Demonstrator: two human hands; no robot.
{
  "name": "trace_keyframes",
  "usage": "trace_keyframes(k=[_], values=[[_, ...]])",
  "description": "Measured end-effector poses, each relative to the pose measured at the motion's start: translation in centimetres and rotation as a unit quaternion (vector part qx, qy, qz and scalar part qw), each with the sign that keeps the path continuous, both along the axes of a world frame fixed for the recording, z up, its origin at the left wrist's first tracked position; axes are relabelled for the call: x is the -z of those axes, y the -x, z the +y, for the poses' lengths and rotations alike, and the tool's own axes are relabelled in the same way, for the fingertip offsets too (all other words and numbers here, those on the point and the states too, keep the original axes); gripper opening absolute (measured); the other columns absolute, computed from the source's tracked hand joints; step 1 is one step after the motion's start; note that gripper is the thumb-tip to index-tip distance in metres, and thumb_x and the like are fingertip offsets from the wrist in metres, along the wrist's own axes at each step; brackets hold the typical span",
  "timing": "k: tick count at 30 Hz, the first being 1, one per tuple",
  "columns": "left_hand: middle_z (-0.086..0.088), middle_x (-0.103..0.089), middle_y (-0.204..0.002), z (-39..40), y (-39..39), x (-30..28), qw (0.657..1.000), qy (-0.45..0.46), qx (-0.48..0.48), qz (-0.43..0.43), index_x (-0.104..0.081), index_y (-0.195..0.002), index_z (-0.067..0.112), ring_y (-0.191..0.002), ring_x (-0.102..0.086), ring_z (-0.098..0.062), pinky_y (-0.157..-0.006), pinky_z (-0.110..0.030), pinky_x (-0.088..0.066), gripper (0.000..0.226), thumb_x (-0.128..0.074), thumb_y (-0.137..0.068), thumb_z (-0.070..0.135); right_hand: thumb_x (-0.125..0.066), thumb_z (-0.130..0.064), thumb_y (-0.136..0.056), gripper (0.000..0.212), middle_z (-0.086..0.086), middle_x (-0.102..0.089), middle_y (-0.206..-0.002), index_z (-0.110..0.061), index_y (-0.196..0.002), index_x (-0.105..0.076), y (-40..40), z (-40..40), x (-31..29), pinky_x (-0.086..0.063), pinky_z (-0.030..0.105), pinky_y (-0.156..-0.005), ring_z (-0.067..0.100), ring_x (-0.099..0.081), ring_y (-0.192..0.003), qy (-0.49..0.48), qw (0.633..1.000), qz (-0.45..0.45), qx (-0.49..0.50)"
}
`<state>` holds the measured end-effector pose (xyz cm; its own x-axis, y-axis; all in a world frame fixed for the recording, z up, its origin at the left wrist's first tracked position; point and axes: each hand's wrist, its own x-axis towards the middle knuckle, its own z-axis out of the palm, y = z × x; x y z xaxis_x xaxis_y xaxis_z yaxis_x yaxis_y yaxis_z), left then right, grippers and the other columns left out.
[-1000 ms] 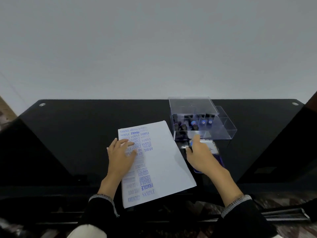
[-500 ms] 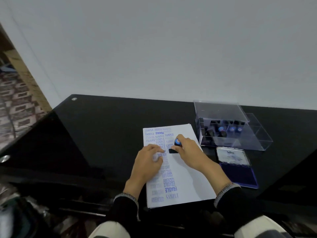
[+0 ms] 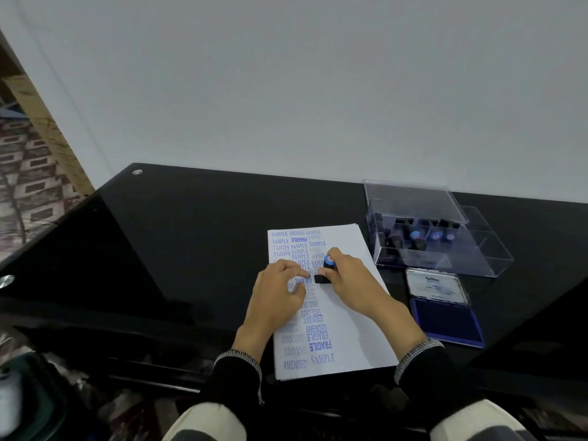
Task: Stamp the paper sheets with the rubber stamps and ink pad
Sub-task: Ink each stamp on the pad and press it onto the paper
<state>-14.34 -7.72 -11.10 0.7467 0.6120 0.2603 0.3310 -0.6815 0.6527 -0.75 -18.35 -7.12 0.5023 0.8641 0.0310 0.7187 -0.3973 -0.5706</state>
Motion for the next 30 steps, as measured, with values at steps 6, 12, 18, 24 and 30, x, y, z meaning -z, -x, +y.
trace_keyframes(k=[6,12,18,24,30], values=[[0.02,-0.054,-0.113,-0.1,0.0,-0.1,1.0,-0.004,-0.001,-0.001,-0.067,-0.105,0.034,-0.104,-0.041,0.004,-0.105,-0.032,-0.035,0.022,-0.06,-0.088,0.022,-0.05,-0.024,-0.098,0.014,0.006,-0.057,-0.087,-0.013,-0.093,-0.043,-0.2,0.1,0.2,-0.036,0.024,-0.056,0.016,-0.046,-0.067,-0.007,1.0,-0.026,-0.006],[0.021,-0.053,-0.114,-0.2,0.1,-0.2,1.0,-0.003,-0.001,0.009,-0.066,-0.106,0.034,-0.105,-0.042,0.004,-0.097,-0.02,-0.032,0.021,-0.06,-0.089,0.023,-0.05,-0.025,-0.097,0.013,0.003,-0.054,-0.087,-0.017,-0.094,-0.04,0.0,0.2,0.5,-0.035,0.022,-0.055,0.014,-0.044,-0.068,-0.002,0.999,-0.051,-0.003],[0.018,-0.048,-0.111,-0.4,-0.1,0.1,0.997,0.012,-0.075,-0.029,-0.064,-0.109,0.02,-0.105,-0.045,0.004,-0.119,-0.028,-0.016,0.018,-0.059,-0.091,0.019,-0.051,-0.025,-0.096,0.014,0.007,-0.056,-0.096,-0.015,-0.103,-0.043,0.1,0.2,1.0,-0.041,0.026,-0.064,0.019,-0.049,-0.076,0.004,0.998,-0.06,0.0],[0.011,-0.048,-0.121,-0.4,-0.1,0.1,0.993,-0.012,-0.114,-0.021,-0.062,-0.116,0.017,-0.12,-0.045,-0.006,-0.118,-0.031,-0.003,0.025,-0.059,-0.092,0.023,-0.05,-0.022,-0.097,0.013,0.005,-0.052,-0.088,-0.015,-0.094,-0.039,-0.2,0.6,-0.1,-0.033,0.022,-0.054,0.015,-0.043,-0.068,0.019,0.999,-0.028,-0.019],[-0.001,-0.049,-0.135,-0.7,-0.1,0.1,0.984,-0.055,-0.166,0.022,-0.061,-0.121,0.014,-0.14,-0.031,-0.019,-0.119,-0.043,-0.004,0.031,-0.058,-0.093,0.027,-0.051,-0.022,-0.097,0.012,0.005,-0.053,-0.094,-0.017,-0.1,-0.04,0.1,0.3,0.5,-0.03,0.017,-0.055,0.014,-0.044,-0.073,0.012,0.999,-0.041,-0.006]])
